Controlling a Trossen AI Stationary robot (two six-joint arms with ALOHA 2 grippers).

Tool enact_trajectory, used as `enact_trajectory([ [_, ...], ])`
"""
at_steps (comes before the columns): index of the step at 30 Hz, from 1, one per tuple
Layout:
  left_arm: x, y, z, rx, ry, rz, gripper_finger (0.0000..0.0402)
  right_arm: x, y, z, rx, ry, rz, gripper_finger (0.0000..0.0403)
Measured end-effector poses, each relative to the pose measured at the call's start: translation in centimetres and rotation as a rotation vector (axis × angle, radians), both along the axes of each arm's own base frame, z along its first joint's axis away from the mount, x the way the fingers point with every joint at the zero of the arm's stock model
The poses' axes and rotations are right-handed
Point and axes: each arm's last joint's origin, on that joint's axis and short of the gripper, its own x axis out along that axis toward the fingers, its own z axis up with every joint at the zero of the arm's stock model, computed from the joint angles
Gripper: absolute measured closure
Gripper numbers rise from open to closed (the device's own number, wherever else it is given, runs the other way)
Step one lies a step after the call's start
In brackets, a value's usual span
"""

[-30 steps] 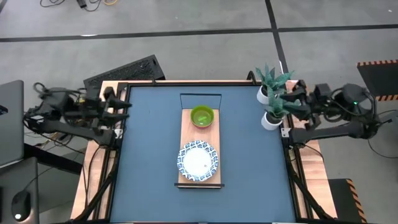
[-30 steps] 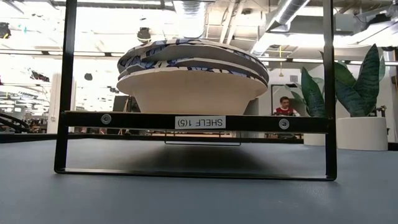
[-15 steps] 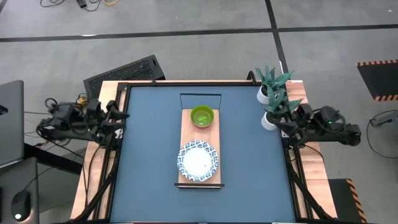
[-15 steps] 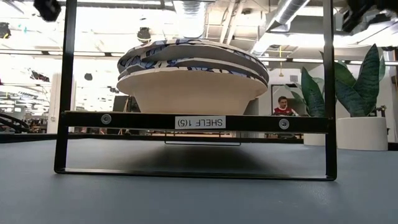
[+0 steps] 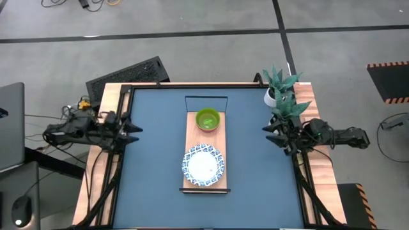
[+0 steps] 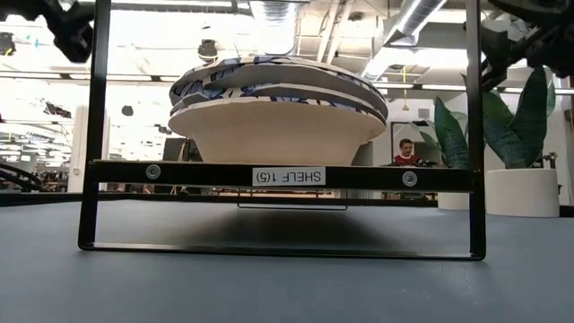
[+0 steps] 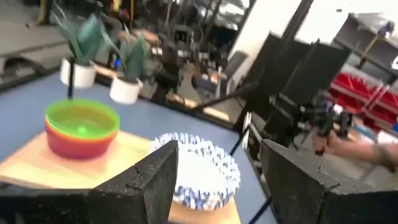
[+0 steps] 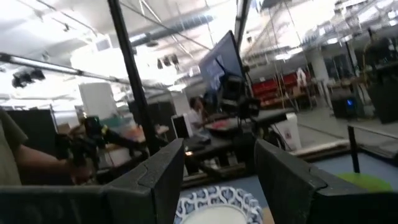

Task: Place and stack bowls onto a shelf
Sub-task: Return to Home Position

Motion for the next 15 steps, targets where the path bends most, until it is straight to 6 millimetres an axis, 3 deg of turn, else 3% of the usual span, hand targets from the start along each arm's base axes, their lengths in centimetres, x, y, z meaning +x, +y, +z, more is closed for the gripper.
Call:
enact_trajectory([
  [15, 4.1, -0.6, -6.9, -0.048, -0.042, -0.064, 0.0187, 0.3, 0.6, -1.2, -0.109, 0.078, 0.024, 0.0183],
])
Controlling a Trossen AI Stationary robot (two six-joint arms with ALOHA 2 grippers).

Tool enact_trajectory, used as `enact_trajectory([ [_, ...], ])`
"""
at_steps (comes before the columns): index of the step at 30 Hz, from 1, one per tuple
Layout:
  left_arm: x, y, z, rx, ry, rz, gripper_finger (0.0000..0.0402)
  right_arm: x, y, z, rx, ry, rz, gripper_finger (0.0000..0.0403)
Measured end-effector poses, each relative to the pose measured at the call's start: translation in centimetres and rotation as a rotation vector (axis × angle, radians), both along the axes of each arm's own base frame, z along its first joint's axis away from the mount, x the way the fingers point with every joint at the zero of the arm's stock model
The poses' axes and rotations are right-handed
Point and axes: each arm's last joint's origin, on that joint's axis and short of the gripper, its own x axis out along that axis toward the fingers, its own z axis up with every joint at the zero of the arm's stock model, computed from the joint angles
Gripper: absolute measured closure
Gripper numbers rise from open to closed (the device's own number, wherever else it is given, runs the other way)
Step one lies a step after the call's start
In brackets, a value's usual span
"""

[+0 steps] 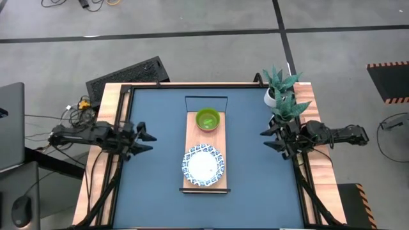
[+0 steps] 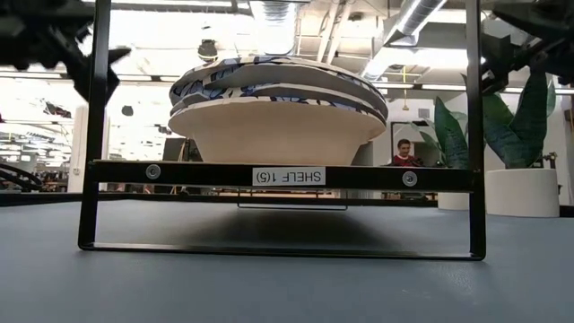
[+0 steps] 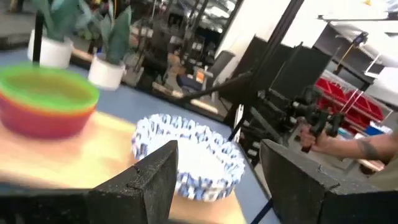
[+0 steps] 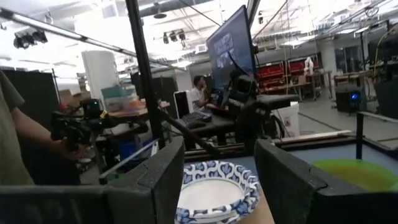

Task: Place and stack bowls onto a shelf
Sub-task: Return to Home Position

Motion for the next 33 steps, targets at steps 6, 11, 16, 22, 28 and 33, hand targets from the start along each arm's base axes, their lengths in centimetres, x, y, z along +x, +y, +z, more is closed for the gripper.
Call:
enact_trajectory([
  [6, 0.8, 0.0, -2.6, -0.007, 0.007, 0.037, 0.0187, 0.0, 0.0, -0.1, -0.062, 0.004, -0.017, 0.0183],
  [11, 0.8, 0.1, -2.6, 0.061, -0.002, 0.074, 0.0187, 0.1, 0.0, -0.6, -0.069, 0.049, -0.017, 0.0183],
  [16, 0.8, 0.2, -2.6, 0.078, 0.002, 0.11, 0.0187, 0.3, 0.0, -1.3, -0.067, 0.129, -0.012, 0.0183],
  [22, 0.9, 0.4, -3.0, 0.122, 0.035, 0.186, 0.0187, 0.3, 0.0, -1.9, -0.063, 0.189, -0.01, 0.0183],
  [28, 0.9, 0.3, -3.3, 0.327, 0.051, 0.148, 0.0187, 0.4, 0.0, -2.3, -0.067, 0.233, -0.009, 0.0183],
  [33, 0.9, 0.3, -3.3, 0.385, 0.045, 0.153, 0.0187, 0.4, 0.0, -2.4, -0.067, 0.236, -0.01, 0.0183],
])
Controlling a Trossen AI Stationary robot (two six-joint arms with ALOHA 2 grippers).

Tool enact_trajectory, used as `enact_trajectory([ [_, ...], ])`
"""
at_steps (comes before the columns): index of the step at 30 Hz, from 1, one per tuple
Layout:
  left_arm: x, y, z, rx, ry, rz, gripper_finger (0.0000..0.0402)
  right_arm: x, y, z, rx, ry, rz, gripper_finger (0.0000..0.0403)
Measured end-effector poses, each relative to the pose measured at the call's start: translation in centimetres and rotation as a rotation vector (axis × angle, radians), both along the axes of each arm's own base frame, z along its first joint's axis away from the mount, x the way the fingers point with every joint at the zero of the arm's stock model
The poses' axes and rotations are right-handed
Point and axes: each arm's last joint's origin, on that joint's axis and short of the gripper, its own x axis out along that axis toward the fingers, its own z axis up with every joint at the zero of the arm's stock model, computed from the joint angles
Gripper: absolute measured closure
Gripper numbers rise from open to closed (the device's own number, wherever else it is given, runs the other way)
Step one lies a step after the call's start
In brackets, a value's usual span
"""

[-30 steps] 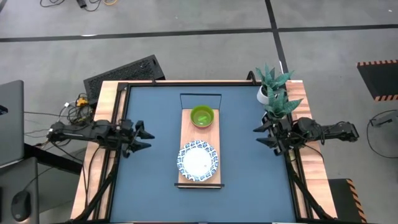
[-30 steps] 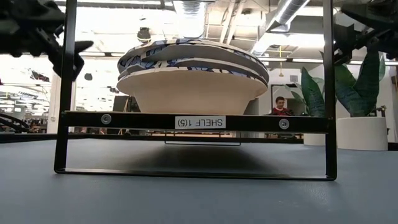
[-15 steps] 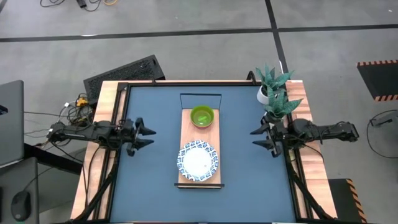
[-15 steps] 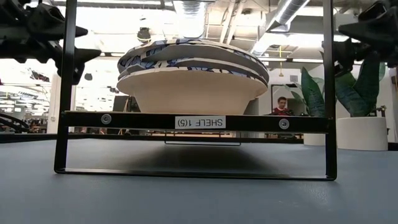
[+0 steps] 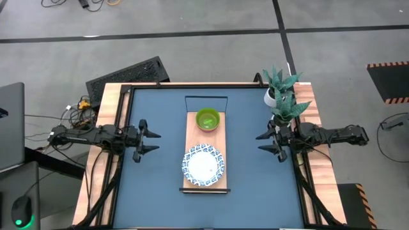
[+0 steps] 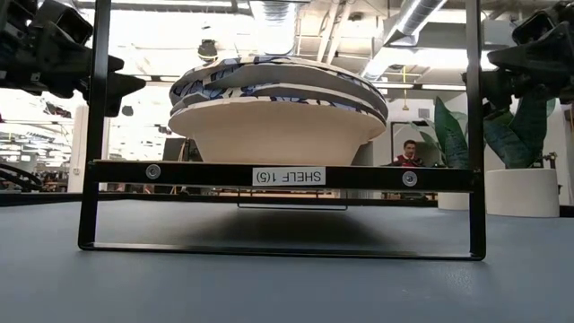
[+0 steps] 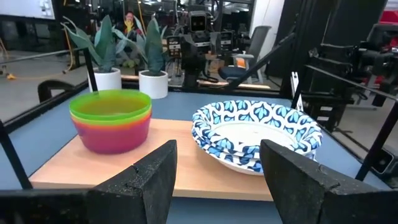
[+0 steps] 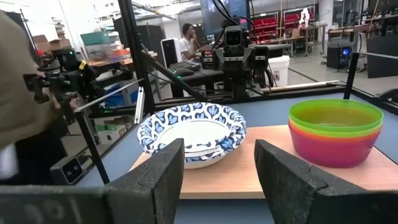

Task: Place and stack bowls onto a shelf
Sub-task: Return to Home Position

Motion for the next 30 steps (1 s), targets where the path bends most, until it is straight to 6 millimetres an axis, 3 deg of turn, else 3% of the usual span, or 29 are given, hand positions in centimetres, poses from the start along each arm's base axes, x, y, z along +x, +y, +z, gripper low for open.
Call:
enact_trajectory([
  [30, 0.01, 0.0, -0.04, -0.053, 0.003, -0.003, 0.0187, 0.0, 0.0, 0.0, 0.001, -0.001, 0.0, 0.0183],
])
